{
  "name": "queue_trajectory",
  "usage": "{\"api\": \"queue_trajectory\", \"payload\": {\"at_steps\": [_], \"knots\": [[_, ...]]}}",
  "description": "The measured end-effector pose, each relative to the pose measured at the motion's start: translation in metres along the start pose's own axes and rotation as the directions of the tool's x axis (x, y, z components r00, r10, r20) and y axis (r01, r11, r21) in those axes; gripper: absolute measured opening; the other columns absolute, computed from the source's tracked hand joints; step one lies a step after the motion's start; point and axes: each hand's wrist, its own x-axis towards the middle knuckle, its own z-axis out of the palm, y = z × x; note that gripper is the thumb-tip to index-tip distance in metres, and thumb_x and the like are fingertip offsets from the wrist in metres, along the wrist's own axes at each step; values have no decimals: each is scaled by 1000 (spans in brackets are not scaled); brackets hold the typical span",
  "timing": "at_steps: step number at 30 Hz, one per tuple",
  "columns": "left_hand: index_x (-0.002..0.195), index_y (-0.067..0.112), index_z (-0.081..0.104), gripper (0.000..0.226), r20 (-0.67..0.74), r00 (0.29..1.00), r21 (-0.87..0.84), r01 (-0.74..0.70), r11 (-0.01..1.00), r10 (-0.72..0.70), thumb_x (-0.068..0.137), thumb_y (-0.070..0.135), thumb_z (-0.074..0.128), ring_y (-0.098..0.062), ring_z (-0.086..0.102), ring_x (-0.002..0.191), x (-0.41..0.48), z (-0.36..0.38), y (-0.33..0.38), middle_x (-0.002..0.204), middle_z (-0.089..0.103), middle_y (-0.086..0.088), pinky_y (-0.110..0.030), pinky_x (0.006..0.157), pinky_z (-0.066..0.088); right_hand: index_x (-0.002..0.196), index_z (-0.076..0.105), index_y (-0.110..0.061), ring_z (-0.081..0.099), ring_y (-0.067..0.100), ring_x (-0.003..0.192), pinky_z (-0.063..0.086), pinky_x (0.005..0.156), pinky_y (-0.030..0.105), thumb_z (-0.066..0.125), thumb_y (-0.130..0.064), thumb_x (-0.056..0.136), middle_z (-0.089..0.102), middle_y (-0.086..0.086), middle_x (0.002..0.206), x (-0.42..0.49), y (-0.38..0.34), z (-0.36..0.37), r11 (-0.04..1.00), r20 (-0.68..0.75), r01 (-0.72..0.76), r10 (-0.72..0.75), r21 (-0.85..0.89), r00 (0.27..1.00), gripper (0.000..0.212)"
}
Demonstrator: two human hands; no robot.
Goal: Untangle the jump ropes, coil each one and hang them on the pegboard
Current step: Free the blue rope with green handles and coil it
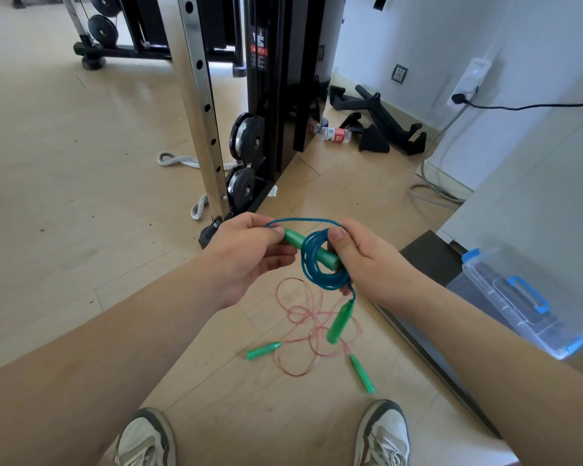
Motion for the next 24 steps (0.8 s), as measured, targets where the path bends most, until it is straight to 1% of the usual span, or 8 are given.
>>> {"api": "queue_trajectory", "payload": {"at_steps": [3, 6, 9, 12, 14, 17, 20, 24], "knots": [[95, 9, 59, 11, 142, 989, 49, 31, 998, -37, 101, 0, 58, -22, 65, 65, -4, -1, -1, 78, 68, -13, -32, 63, 60, 91, 53, -24, 57, 16, 61, 51, 61, 30, 39, -44, 109, 56, -5, 72, 0, 4, -1, 996, 53, -35, 31, 77, 998, 31], [109, 3, 64, 11, 239, 970, 133, 12, 991, -44, 101, 2, 57, -26, 66, 80, -6, -2, -2, 92, 68, -17, -37, 76, 59, 103, 59, -26, 62, 15, 72, 55, 66, 28, 37, -45, 109, 66, 2, 85, -3, 1, -1, 995, 190, -69, 53, 77, 980, 29], [128, -1, 62, 34, 328, 940, 126, 49, 991, -88, 96, -1, 53, -31, 65, 95, -10, 0, 0, 106, 68, -21, -50, 96, 55, 101, 55, -26, 59, 13, 75, 50, 70, 29, 37, -44, 109, 65, 1, 87, -2, -3, -2, 989, 86, -1, 13, -145, 996, 27], [114, 12, 70, 34, 407, 908, 206, 15, 978, -99, 83, 9, 59, -25, 65, 99, -18, 7, -2, 104, 70, -12, -57, 109, 45, 102, 53, -19, 63, 22, 82, 51, 80, 40, 40, -41, 109, 66, 5, 89, 0, -3, -1, 987, 28, 5, -1, -161, 1000, 27], [102, 25, 65, 29, 393, 917, 350, -82, 933, -66, 76, 22, 76, -17, 67, 101, -25, 11, -5, 106, 74, -5, -55, 109, 45, 105, 54, -17, 63, 23, 85, 51, 80, 40, 42, -39, 109, 66, 3, 89, 0, -3, 0, 991, 54, -1, 8, -133, 999, 26], [122, 26, 62, 57, 328, 942, 418, -85, 904, -63, 72, 26, 91, -20, 73, 101, -26, 11, -13, 119, 72, -4, -51, 97, 58, 105, 55, -19, 59, 17, 77, 48, 71, 31, 42, -40, 109, 65, 0, 85, 0, -2, 1, 985, 47, 8, 1, -173, 999, 25], [128, 15, 60, 51, 321, 944, 345, -44, 938, -74, 83, 1, 81, -30, 77, 89, -27, 10, -14, 108, 77, -12, -50, 88, 62, 102, 54, -17, 57, 13, 69, 43, 62, 24, 42, -39, 109, 62, -2, 79, 4, 2, 0, 980, -60, 4, -16, -199, 998, 26], [127, 23, 61, 47, 313, 948, 409, -79, 909, -59, 86, 28, 82, -20, 75, 96, -29, 14, -16, 99, 80, -3, -43, 89, 63, 99, 53, -16, 53, 17, 66, 45, 63, 34, 42, -39, 109, 63, 8, 80, 6, 5, 1, 985, -103, -23, 5, -172, 995, 28]]}}
